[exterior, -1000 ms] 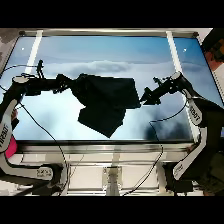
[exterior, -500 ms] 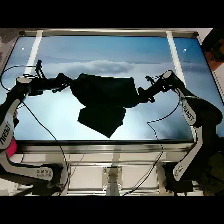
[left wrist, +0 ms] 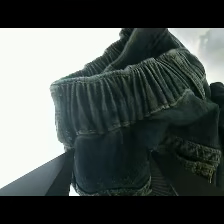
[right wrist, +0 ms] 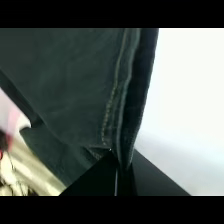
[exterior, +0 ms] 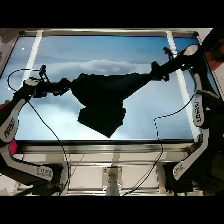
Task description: Fold the clothes and pants, and hang the long-sleeved shirts on hangers.
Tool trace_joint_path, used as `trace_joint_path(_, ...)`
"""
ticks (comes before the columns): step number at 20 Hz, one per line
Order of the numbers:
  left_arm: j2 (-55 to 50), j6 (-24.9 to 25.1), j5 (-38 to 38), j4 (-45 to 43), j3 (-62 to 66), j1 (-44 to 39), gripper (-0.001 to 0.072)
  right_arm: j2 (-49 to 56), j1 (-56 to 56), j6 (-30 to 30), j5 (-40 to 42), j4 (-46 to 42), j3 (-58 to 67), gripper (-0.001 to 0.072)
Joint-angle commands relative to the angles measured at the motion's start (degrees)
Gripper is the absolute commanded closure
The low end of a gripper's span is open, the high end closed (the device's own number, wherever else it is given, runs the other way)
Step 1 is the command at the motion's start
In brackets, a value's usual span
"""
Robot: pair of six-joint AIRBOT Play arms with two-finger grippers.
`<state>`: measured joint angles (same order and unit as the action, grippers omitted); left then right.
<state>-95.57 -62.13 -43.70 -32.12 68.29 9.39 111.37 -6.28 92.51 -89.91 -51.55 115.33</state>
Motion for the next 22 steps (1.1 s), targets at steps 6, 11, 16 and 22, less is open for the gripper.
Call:
trace_joint_path(6,1.03,0.00,-0.46,6.34,0.04,0.72,0.0237,-5.97,-15.41,4.48,-1.55,-12.13,4.07,0.0690)
trace_joint_path(11,1.03,0.00,-2.19,9.18,0.02,0.72,0.0237,-5.86,-22.32,9.11,6.71,-10.12,1.46,0.0690)
trace_joint_path(16,1.03,0.00,-3.08,16.94,0.02,0.22,0.0237,-5.88,-19.08,7.13,38.86,20.46,1.68,0.0689)
trace_joint_path(22,1.01,0.00,-5.01,19.34,0.02,-1.01,0.0237,-5.64,-16.74,2.60,50.25,17.88,2.27,0.0689)
